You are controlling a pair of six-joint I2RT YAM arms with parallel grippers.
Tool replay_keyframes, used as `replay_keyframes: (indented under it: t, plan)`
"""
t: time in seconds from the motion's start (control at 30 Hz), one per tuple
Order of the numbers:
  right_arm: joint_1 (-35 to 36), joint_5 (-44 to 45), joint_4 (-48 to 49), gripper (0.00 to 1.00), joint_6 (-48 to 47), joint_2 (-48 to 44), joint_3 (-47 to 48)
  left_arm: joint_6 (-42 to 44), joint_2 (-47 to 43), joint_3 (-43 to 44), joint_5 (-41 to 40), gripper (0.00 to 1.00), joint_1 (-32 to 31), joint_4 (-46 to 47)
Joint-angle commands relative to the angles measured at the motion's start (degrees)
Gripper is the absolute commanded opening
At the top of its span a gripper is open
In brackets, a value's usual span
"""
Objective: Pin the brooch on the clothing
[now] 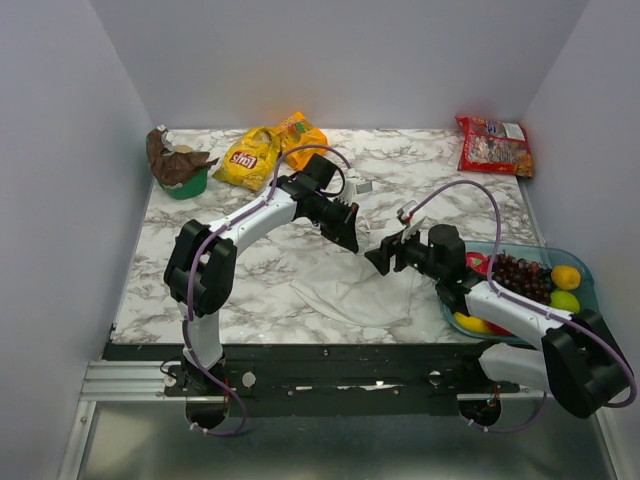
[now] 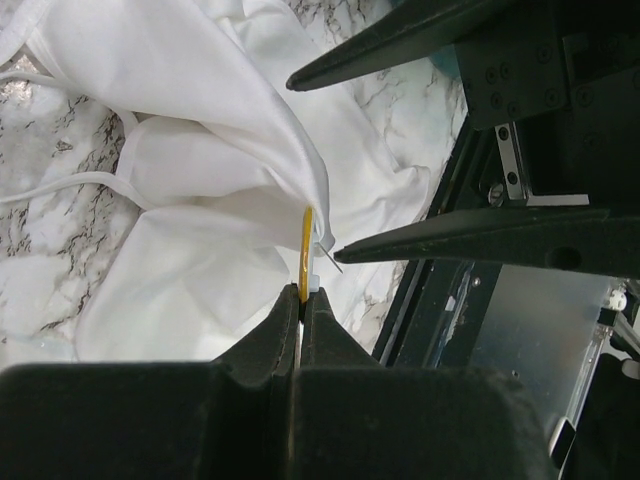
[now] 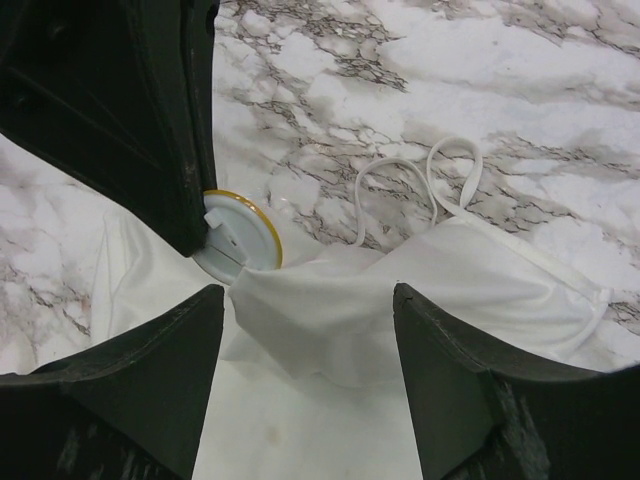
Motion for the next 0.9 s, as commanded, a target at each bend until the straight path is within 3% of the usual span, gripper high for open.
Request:
replay_keyframes:
  t: [0.0,0.87]
  plan:
    - [-1.68,-6.74,2.77,0.75,-0.76,1.46,1.70,1.13,0.58,1.72,2.43,0.00,0.53,-1.03]
    - [-3.61,-14.57,6.64,0.53,0.39,6.21,3.55,2.10,1.37,1.89,4.27,0.00,0.53,-1.73]
